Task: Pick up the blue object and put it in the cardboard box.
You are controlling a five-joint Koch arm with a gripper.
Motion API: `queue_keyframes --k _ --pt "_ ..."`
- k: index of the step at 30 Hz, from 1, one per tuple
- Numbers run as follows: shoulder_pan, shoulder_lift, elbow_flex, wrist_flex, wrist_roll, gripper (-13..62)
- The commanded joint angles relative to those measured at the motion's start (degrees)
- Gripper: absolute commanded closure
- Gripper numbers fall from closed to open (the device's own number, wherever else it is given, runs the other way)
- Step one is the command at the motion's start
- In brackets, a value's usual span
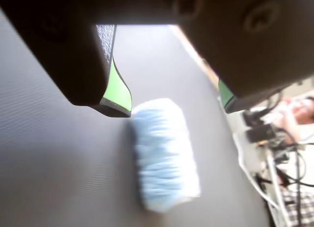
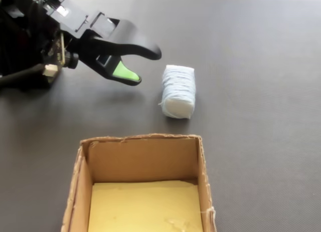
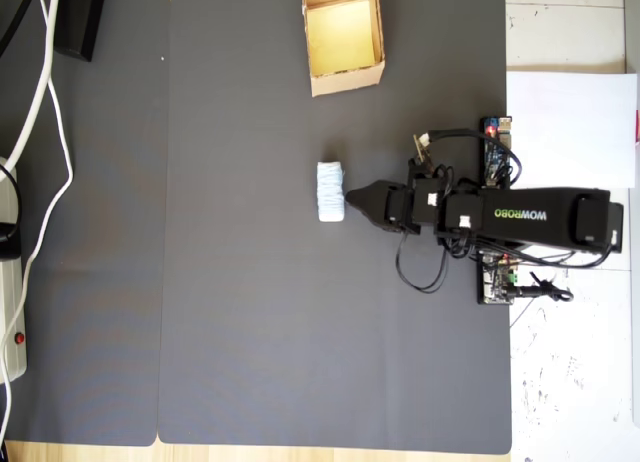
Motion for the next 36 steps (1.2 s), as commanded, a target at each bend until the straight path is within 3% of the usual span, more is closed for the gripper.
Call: queue_keyframes --k 1,12,36 --pt "0.00 3.34 -8.09 3.96 0.44 14.9" --pt "0.44 -16.26 -33.05 37.71 11.69 15.9" --pt "0.26 -50.01 -52.47 42.10 18.02 17.3"
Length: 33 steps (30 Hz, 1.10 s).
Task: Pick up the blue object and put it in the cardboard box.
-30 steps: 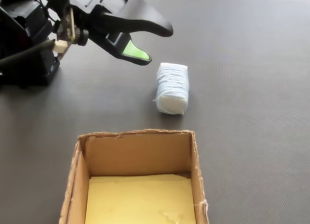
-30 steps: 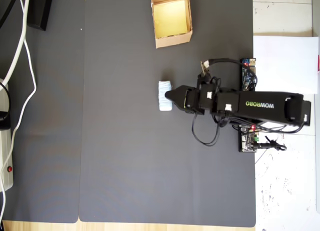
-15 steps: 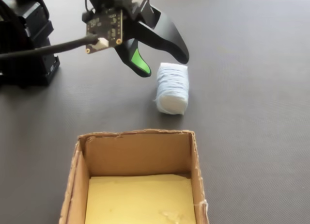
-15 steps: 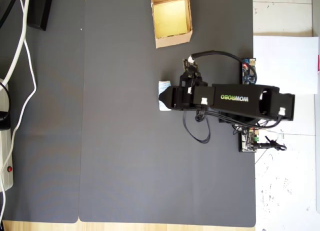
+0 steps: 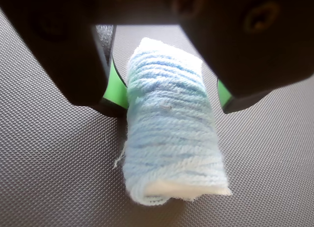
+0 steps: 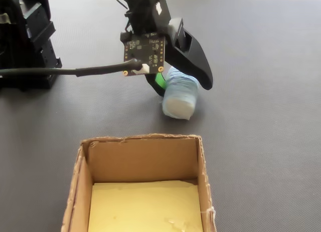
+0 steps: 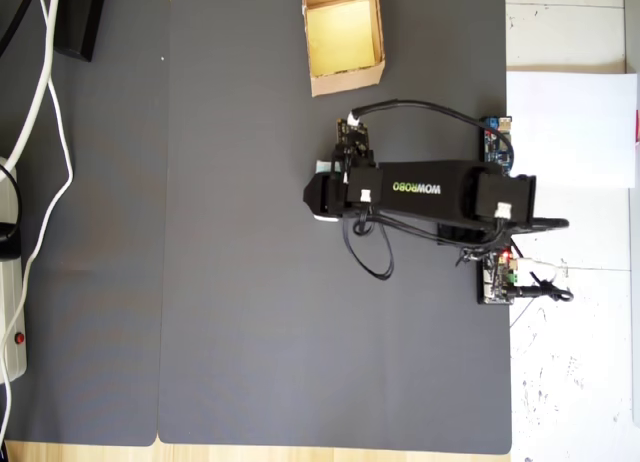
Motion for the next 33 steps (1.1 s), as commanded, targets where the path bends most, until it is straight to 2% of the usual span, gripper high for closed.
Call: queue_keyframes --k 1,8,11,20,27,33 --pt "-0.35 -1.67 -2.64 -1.41 7.73 19.6" --pt "-0.26 -0.97 -1.14 -2.46 7.91 36.7" --pt "-0.26 3.25 5.89 -13.36 8.09 42.9" --pt "-1.32 18.46 25.05 -46.67 1.05 43.6" --pt "1.32 32.08 30.85 -54.84 -5.98 43.6" --pt "5.36 36.74 28.48 -57.83 -10.90 43.6"
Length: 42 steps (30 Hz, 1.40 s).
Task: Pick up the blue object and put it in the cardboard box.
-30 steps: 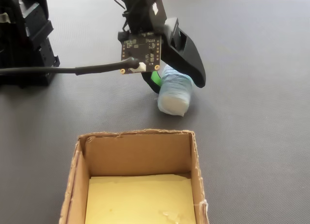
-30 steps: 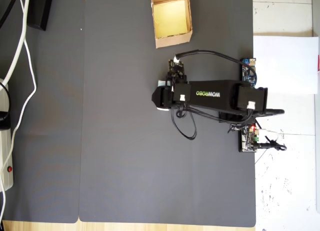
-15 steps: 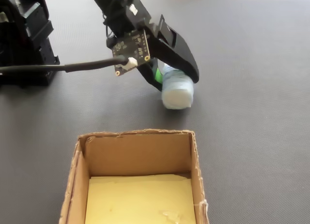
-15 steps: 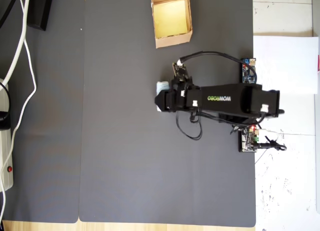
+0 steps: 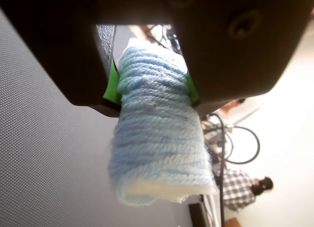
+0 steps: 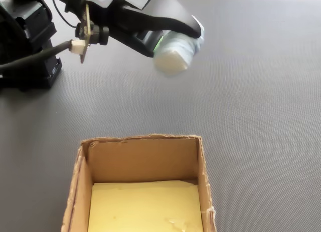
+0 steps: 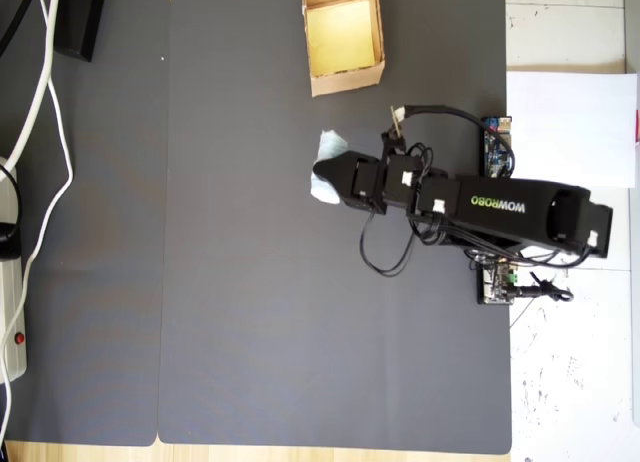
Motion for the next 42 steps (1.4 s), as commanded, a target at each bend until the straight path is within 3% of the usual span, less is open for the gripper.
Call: queue_keyframes --k 1,11,16,24,26,28,32,42 --pt "0.26 1.58 -5.54 -6.15 -0.18 43.6" --pt "16.88 -3.60 -19.69 -6.15 -4.92 43.6" --pt "31.73 -19.34 -33.22 -1.93 -4.83 43.5" --pt "34.28 -23.38 -36.30 1.14 -4.83 43.2" --pt "34.28 -23.20 -36.39 3.34 -4.75 39.2" --pt "34.28 -22.59 -37.44 11.07 -4.22 27.3" --pt "34.98 -20.57 -37.88 18.28 -2.99 15.9" --pt "33.13 -17.84 -37.88 18.46 -2.99 15.6"
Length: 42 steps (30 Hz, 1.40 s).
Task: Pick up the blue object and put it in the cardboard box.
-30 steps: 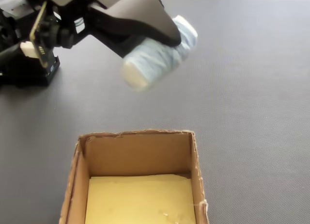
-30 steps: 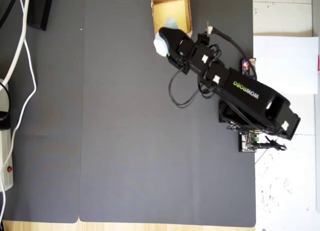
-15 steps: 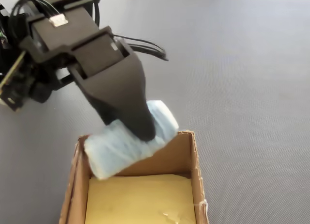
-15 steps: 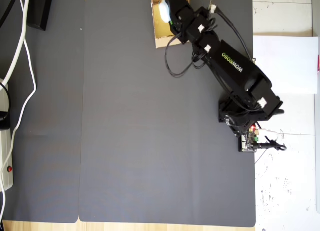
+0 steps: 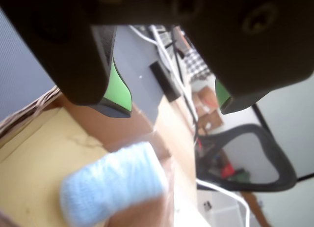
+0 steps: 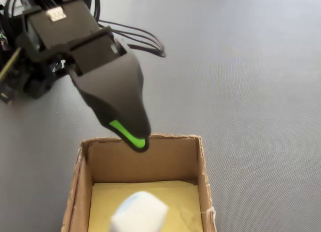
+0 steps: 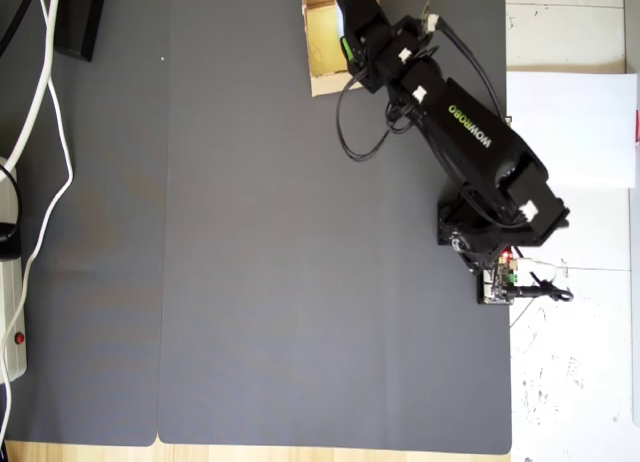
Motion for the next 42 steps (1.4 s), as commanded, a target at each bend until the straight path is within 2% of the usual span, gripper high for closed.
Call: queue_keyframes --k 1,18,28,42 --pt "-1.58 3.52 -3.34 -1.14 1.67 15.6" --pt "-32.96 28.83 23.47 -8.44 4.92 15.6" --pt "-47.72 38.41 36.04 -8.53 4.66 15.5" --pt "-48.69 38.94 56.51 -14.50 4.39 14.8"
